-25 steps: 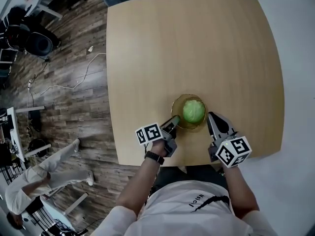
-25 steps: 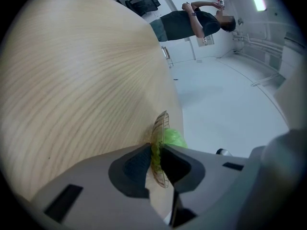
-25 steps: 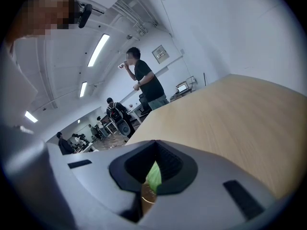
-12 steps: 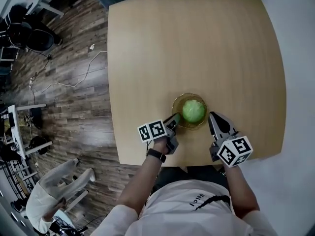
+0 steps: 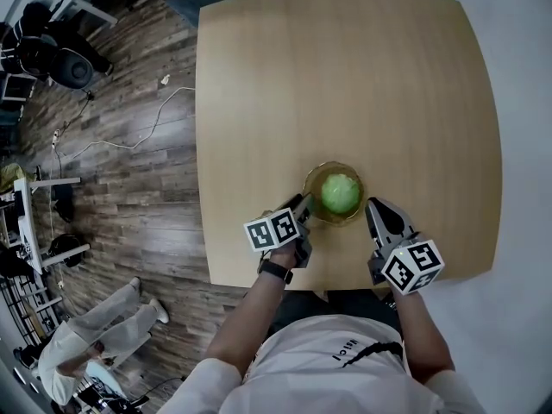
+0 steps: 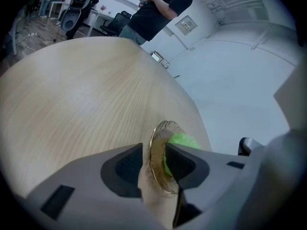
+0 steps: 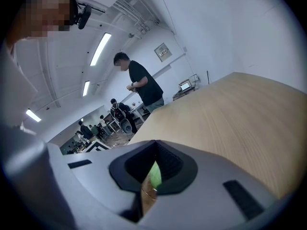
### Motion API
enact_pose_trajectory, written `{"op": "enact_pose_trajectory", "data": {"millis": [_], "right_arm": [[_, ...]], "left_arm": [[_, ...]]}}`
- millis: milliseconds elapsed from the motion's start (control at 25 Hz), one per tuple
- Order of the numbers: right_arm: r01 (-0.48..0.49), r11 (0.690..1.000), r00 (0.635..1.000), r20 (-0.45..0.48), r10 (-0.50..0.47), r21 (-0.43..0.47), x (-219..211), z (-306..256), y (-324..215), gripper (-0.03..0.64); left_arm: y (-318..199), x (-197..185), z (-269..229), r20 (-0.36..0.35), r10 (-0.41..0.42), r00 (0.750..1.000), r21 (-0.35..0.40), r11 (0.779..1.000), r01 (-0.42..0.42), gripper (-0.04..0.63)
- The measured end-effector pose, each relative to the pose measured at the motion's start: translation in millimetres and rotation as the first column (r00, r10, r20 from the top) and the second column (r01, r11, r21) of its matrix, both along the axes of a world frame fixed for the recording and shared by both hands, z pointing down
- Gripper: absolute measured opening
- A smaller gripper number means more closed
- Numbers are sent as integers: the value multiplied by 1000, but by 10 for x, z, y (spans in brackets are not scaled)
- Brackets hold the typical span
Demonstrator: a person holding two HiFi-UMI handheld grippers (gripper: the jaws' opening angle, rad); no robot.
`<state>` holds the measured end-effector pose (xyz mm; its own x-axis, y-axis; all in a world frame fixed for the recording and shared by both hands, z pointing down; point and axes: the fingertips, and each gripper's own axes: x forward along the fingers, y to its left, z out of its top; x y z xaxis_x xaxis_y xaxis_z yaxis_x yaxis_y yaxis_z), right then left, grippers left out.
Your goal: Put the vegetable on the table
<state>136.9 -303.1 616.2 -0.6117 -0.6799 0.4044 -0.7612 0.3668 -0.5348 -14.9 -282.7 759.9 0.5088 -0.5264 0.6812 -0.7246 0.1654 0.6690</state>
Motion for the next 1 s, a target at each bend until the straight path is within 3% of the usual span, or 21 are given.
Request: {"op": "enact_pose_trajectory", "data": {"millis": [280,600,800,1000], "right_arm": [[10,1000,1000,-1,-10,13,-152,-94,111,14],[35,999,999,-14,-34,42,-432,-505,304,14],[51,996,998,-30,-48,78,-621,-653,545,14],[58,992,998,-28,-55,109,-804,-877,823,14]], "left_arm": [[51,-54,-410,16,29,999,97,995,-30,140],[162,-6,-1315,-19,76,997,223,972,-70,36],[409,28,-1682,-26,138,990,303,945,-123,15],[672,79,-2107,-3,216,976,388,900,-198,14]]}}
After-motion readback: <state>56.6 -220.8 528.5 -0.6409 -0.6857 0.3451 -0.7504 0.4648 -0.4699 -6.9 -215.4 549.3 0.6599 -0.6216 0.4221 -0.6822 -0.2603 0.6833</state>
